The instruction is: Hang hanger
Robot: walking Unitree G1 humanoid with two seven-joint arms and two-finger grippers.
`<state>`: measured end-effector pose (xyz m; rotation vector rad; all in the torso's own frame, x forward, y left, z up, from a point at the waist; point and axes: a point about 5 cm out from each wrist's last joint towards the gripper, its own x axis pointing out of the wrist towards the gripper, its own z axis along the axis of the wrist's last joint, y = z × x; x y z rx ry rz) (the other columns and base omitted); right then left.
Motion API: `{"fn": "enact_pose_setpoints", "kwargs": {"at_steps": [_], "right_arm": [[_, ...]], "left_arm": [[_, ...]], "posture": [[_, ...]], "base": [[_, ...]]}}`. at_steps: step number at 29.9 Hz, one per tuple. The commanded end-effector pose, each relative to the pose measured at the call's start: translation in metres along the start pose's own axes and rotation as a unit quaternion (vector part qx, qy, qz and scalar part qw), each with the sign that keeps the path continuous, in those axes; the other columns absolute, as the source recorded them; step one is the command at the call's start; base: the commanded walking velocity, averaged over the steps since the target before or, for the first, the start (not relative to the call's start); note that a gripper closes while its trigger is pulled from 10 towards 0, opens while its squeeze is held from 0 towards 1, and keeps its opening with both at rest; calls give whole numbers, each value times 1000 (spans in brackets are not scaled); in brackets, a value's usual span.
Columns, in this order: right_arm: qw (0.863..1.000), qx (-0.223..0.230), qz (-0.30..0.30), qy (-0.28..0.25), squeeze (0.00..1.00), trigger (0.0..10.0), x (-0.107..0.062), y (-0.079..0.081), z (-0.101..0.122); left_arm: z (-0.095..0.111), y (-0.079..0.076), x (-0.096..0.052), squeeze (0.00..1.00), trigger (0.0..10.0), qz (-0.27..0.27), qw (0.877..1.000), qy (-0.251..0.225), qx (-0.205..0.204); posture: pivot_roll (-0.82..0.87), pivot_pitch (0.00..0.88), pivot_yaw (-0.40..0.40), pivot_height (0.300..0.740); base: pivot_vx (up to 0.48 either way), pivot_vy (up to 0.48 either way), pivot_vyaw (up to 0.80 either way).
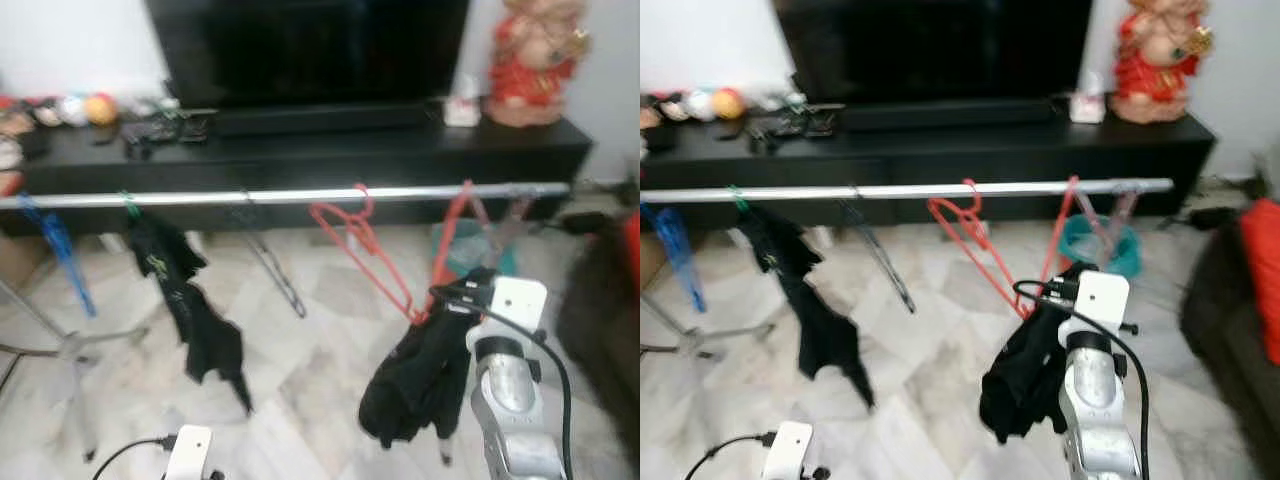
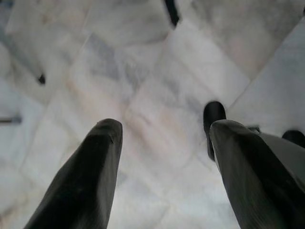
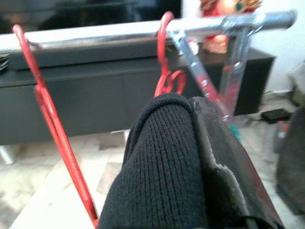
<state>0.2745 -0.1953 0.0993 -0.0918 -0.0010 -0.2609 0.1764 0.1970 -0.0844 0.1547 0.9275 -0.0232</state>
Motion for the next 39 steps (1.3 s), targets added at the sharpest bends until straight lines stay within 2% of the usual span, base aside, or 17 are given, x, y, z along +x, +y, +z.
{"fn": "enact_pose_setpoints", "kwargs": {"at_steps": [1,14,39], "right_arm": [[1000,2,-9,-8,0,10000,2,-2,4],[1000,4,-7,-2,0,10000,2,-1,3],[1000,4,0,0,0,10000,2,1,3]], "left_arm": [[-1,2,0,0,10000,2,1000,6,8],[-1,1,0,0,10000,0,1000,4,15],[0,0,0,0,10000,-1,1000,1,14]], "posture": [[-160,0,49,740],[-161,0,50,740],[-160,0,48,740]], "base": [[0,0,0],[0,0,0],[0,-265,0]]}}
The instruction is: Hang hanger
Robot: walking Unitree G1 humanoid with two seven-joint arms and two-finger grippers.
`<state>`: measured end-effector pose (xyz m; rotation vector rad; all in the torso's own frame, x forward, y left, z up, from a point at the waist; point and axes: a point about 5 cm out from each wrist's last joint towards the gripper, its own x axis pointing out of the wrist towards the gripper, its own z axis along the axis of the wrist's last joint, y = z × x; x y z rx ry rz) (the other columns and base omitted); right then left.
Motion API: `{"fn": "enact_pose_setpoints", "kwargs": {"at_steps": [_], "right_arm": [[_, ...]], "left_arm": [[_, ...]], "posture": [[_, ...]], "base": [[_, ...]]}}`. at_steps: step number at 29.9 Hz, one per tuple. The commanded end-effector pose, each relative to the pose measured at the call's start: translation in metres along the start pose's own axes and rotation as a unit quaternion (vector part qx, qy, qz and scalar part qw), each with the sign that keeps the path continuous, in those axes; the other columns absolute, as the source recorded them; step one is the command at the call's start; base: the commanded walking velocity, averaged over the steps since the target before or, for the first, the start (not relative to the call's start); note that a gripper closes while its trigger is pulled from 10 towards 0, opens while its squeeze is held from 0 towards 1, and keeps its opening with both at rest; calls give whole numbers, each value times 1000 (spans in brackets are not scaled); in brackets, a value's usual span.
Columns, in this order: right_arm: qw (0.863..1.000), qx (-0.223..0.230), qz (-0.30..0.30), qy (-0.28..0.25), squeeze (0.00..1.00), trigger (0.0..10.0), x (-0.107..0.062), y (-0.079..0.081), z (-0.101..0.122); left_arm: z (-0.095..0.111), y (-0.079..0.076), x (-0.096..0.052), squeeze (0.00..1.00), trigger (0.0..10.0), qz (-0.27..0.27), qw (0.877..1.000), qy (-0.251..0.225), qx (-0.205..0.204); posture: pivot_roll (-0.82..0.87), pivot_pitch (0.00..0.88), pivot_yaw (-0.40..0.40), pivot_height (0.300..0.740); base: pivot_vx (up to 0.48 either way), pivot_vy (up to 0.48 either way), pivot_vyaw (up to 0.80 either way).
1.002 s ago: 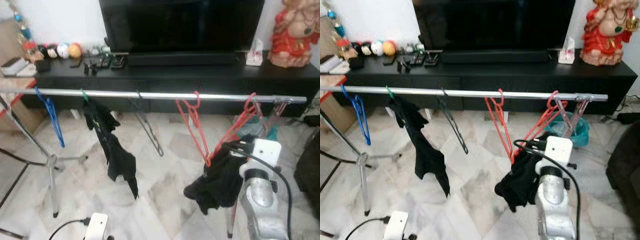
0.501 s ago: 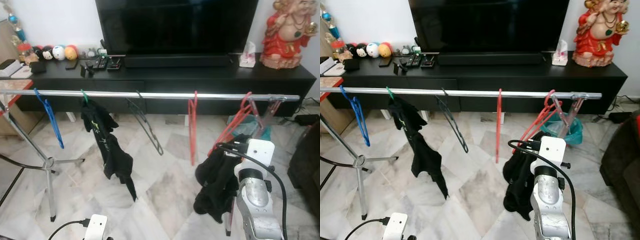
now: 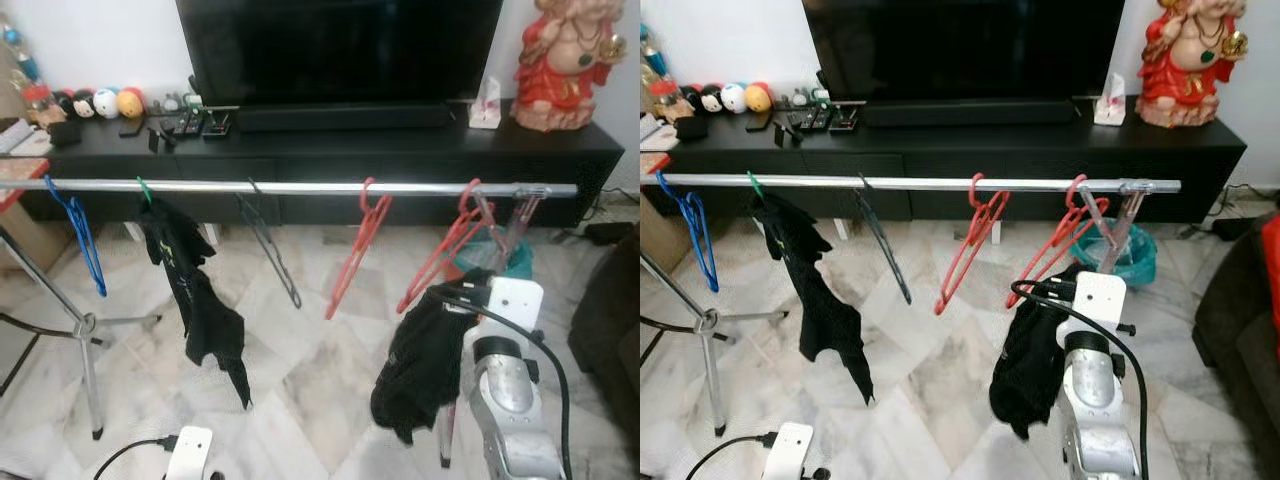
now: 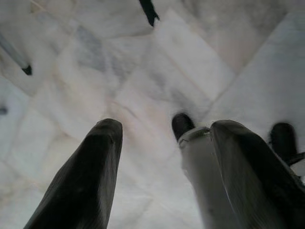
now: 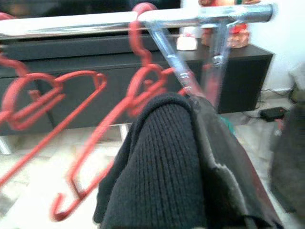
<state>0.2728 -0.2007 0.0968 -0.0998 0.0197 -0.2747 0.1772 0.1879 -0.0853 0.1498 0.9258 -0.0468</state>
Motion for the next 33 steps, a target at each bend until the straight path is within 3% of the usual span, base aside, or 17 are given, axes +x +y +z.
{"fn": "enact_pose_setpoints", "kwargs": {"at_steps": [1,18,22,25,26,27,29,30,33], "right_arm": [[1000,10,8,-10,0,10000,2,7,6],[1000,15,18,-6,0,10000,1,11,5],[1000,16,15,-2,0,10000,1,9,3],[1000,17,18,1,0,10000,0,11,2],[1000,18,18,2,0,10000,0,10,1],[1000,18,18,2,0,10000,0,10,1],[1000,18,18,4,0,10000,0,10,-1],[1000,18,18,4,0,10000,0,10,-1],[1000,17,17,12,0,10000,-1,9,-7]], "left_arm": [[-1,9,-1,0,10000,11,1000,2,10],[6,12,0,0,10000,17,1000,-16,19],[40,26,2,0,10000,46,995,-89,7],[84,31,0,0,10000,48,980,-191,8],[114,35,-6,0,10000,51,963,-265,4],[114,35,-6,0,10000,51,963,-265,4],[154,39,-20,0,10000,57,930,-362,2],[154,39,-20,0,10000,57,930,-362,2],[175,35,-33,0,10000,50,905,-422,2]], "posture": [[-160,0,48,740],[-162,0,50,740],[-152,0,48,740],[-155,0,51,740],[-156,0,52,740],[-156,0,52,740],[-152,0,55,740],[-152,0,55,740],[-147,0,57,740]], "base": [[0,-266,0],[0,-46,0],[0,0,0],[0,0,0],[0,0,0],[0,0,0],[0,0,0],[0,0,0],[0,0,0]]}}
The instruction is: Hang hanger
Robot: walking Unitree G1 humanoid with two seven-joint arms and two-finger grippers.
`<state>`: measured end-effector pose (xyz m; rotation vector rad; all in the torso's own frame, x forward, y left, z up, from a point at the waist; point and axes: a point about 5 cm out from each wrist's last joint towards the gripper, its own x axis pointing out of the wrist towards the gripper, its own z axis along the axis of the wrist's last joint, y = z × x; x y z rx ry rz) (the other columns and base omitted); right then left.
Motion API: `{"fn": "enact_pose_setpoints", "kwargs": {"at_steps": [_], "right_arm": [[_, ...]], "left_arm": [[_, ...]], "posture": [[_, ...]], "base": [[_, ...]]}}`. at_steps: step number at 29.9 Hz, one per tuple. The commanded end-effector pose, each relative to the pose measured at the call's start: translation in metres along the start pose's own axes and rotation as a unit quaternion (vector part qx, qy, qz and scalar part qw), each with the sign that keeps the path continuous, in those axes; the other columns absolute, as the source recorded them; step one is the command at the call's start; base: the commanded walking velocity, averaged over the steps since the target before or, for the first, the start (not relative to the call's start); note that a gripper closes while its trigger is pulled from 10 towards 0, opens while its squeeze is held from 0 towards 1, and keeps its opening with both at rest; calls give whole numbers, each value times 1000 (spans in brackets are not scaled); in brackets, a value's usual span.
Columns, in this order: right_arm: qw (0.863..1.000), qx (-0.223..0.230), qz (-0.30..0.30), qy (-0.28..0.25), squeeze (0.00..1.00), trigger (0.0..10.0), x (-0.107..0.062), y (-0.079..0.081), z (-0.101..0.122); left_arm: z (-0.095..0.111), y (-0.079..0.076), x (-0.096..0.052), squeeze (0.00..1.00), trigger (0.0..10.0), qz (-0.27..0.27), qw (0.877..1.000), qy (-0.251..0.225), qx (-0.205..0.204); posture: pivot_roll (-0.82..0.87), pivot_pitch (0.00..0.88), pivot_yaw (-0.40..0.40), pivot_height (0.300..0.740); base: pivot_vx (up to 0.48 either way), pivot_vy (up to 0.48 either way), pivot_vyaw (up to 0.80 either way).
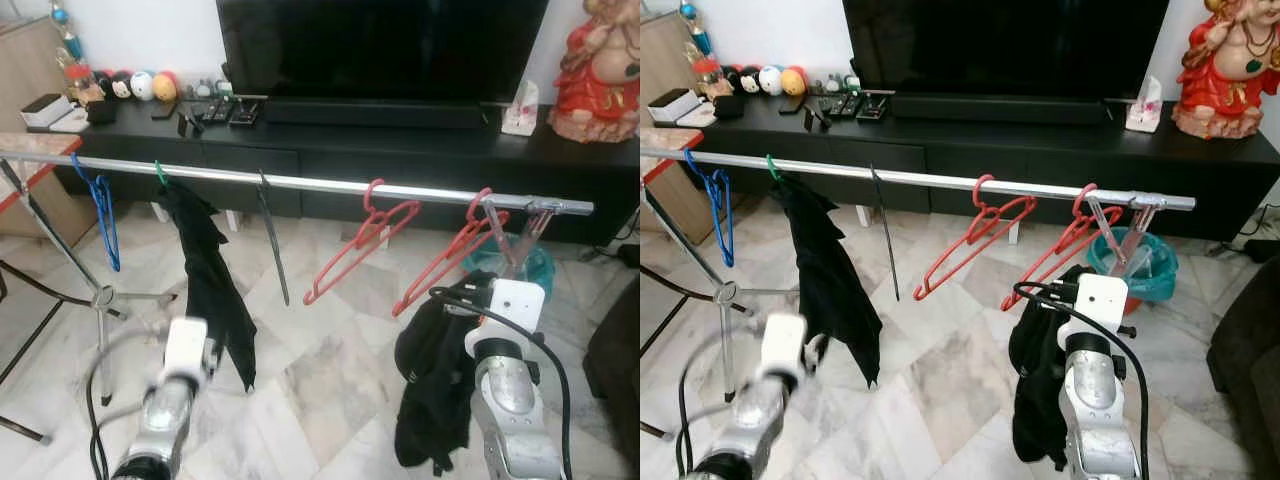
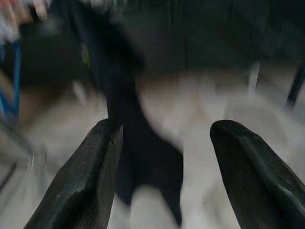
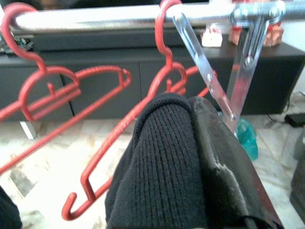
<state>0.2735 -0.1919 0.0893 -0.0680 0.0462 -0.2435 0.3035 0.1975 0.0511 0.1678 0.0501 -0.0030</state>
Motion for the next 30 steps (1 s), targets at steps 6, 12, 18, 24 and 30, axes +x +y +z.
{"fn": "enact_pose_setpoints", "kwargs": {"at_steps": [6,12,18,24,30], "right_arm": [[1000,1,2,6,0,10000,-1,-2,-8],[1000,7,-8,24,0,10000,-4,-7,-18],[999,10,-9,31,0,10000,-5,-5,-24],[999,14,-7,29,0,10000,-4,-2,-23],[999,24,-16,38,0,10000,-4,-3,-26]], "left_arm": [[10,-9,-14,0,10000,-20,999,-50,-2],[4,-17,-26,0,10000,-22,999,-38,-16],[16,-19,-20,0,10000,-25,998,-47,-24],[22,-20,-17,0,10000,-30,998,-55,-29],[26,-18,-16,0,10000,-31,997,-55,-32]], "posture": [[-153,0,61,740],[-146,0,54,740],[-141,0,57,740],[-142,0,61,740],[-137,0,62,740]], "base": [[0,0,0],[0,0,0],[0,0,0],[43,0,0],[282,0,-267]]}}
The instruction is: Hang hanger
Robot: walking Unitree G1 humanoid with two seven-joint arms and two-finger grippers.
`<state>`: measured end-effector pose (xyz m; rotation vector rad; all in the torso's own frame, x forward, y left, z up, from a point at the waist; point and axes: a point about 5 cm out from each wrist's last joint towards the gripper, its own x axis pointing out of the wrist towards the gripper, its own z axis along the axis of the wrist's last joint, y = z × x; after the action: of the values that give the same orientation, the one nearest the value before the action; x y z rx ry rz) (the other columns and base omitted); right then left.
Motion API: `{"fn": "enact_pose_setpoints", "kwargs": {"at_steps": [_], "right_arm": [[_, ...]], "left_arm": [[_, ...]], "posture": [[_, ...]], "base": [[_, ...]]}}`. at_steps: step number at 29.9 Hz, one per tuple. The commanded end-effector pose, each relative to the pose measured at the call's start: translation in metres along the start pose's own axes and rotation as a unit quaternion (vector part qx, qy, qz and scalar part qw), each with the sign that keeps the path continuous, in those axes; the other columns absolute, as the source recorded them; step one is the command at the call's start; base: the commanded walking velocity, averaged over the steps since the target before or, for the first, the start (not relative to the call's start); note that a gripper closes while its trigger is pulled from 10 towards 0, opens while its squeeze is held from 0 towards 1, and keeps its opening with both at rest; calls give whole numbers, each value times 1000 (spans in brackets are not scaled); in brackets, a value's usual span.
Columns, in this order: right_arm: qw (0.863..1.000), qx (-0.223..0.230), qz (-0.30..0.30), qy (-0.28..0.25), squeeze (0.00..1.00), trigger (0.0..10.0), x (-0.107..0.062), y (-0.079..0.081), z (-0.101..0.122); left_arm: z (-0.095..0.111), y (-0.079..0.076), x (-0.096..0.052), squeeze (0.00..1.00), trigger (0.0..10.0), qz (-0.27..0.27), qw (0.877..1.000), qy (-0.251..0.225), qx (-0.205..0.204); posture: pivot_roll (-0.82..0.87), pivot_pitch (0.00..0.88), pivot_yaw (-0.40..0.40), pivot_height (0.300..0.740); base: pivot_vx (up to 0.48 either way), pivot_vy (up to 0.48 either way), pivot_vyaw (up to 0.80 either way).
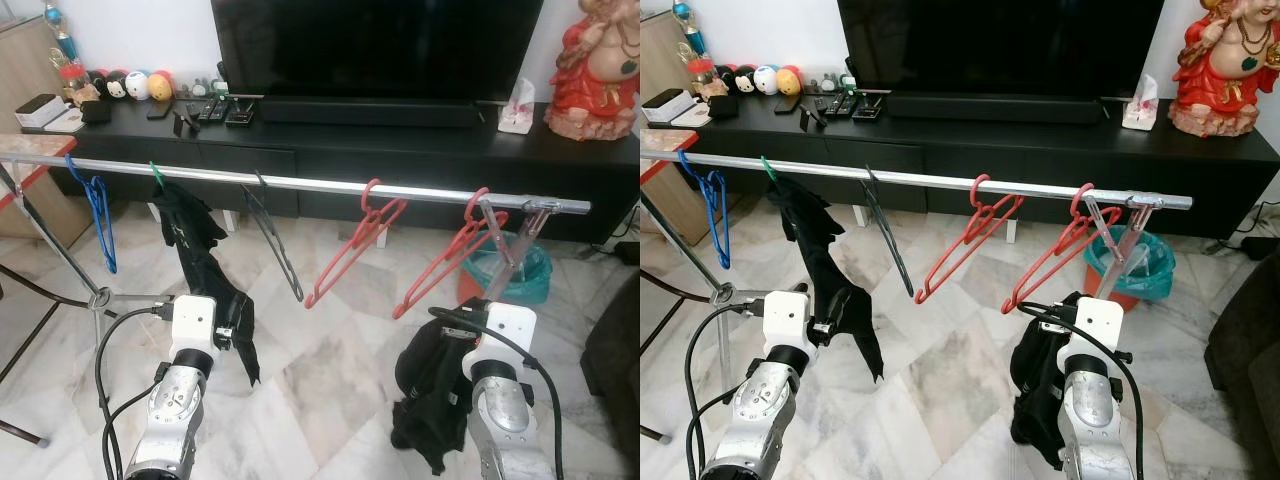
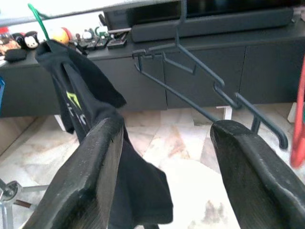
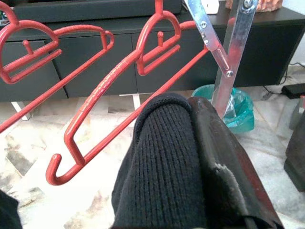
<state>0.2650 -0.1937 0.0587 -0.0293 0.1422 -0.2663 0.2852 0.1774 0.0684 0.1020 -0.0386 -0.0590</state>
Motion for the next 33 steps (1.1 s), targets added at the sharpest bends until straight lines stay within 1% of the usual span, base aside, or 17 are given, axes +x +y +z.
{"fn": "enact_pose_setpoints", "kwargs": {"at_steps": [1,3,13,21,28,33], "right_arm": [[1000,10,-3,-13,0,10000,2,-1,5],[1000,7,1,-18,0,10000,2,1,6],[1000,11,10,-20,0,10000,2,4,7],[999,4,25,-21,0,10000,1,9,7],[999,6,30,-20,0,10000,1,10,7],[999,7,32,-21,0,10000,2,10,8]], "left_arm": [[7,-1,4,0,10000,-7,1000,-9,-1],[6,-1,4,0,10000,-7,1000,-8,-1],[6,0,4,0,10000,-7,1000,-5,-4],[8,2,4,0,10000,0,1000,-8,-1],[13,4,5,0,10000,7,1000,-17,1],[17,4,8,0,10000,5,1000,-16,1]], "posture": [[-137,0,62,740],[-135,0,62,740],[-136,0,62,740],[-133,0,62,740],[-132,0,62,740],[-130,0,61,740]], "base": [[292,0,-800],[294,0,-600],[302,0,0],[300,0,0],[0,0,0],[0,0,0]]}}
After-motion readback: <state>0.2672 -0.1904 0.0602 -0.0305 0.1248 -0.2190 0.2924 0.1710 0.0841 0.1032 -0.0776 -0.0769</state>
